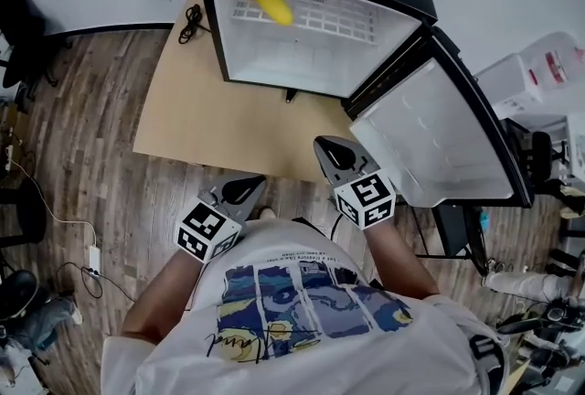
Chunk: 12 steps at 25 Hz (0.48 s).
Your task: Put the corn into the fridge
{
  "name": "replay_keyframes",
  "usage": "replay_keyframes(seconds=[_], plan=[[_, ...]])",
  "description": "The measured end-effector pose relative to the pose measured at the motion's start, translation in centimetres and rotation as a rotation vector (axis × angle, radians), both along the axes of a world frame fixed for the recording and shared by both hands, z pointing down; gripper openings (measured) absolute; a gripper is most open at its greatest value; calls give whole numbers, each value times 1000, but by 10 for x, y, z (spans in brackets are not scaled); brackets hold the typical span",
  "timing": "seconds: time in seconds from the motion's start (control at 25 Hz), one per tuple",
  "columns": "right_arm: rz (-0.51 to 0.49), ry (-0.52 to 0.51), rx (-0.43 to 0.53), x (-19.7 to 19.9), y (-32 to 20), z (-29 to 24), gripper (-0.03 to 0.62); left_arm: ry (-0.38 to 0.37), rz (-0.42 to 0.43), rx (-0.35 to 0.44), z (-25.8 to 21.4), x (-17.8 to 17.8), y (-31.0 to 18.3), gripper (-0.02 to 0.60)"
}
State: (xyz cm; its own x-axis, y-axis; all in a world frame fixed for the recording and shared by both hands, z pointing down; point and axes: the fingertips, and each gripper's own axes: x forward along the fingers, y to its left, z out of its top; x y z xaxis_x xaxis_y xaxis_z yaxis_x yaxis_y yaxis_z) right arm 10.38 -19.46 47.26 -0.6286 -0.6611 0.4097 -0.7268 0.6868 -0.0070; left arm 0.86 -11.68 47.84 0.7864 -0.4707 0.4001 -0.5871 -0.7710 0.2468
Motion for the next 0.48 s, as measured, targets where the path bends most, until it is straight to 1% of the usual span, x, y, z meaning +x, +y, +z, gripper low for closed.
replay_keyframes(seconds=[0.12, 0.32, 0.48], plan=[[0, -5, -12, 4, 11, 4, 15, 1, 13, -3, 0, 8, 2, 9], [-38, -4, -20, 2, 27, 7, 15, -1, 28, 1, -2, 17, 4, 9], [-50, -7, -18, 2, 32, 5, 14, -5, 24, 6, -4, 20, 6, 9]])
